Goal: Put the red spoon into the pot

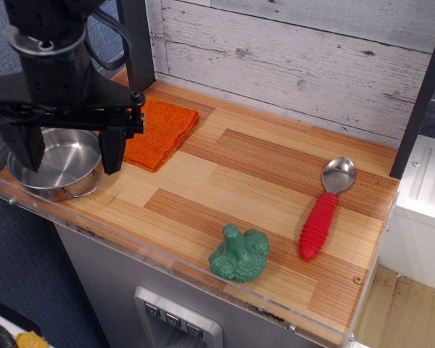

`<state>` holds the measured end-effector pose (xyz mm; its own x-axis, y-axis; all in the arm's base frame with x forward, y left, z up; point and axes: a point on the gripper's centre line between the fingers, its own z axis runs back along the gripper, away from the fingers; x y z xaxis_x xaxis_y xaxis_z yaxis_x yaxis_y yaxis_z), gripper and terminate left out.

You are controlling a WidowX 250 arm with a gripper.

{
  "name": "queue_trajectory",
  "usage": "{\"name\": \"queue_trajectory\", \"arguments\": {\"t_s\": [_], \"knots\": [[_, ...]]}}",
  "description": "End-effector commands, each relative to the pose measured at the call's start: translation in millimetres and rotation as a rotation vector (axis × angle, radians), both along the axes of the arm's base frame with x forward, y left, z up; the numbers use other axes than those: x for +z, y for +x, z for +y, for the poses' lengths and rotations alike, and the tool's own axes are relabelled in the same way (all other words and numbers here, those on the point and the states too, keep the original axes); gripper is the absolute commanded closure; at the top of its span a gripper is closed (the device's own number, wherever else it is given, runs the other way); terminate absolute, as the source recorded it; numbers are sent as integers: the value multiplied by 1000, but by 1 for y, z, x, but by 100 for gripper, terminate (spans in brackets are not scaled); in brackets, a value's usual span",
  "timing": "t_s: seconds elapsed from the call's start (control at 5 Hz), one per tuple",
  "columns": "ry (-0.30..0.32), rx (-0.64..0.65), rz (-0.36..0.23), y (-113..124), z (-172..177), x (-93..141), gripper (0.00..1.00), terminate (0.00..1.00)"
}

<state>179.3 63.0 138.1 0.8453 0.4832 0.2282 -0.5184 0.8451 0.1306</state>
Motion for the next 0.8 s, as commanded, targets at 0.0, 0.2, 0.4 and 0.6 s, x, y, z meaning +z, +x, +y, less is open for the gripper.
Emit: {"name": "queue_trajectory", "arguments": {"t_s": [0.0,0.2,0.4,0.6], "knots": [[0,0,0,0,0,0,0,0],[-36,-46,-10,18,-16,-3,0,0],[-72,-110,-43,42,-33,-8,0,0],[-131,-177,-125,77,-57,-19,0,0]]}}
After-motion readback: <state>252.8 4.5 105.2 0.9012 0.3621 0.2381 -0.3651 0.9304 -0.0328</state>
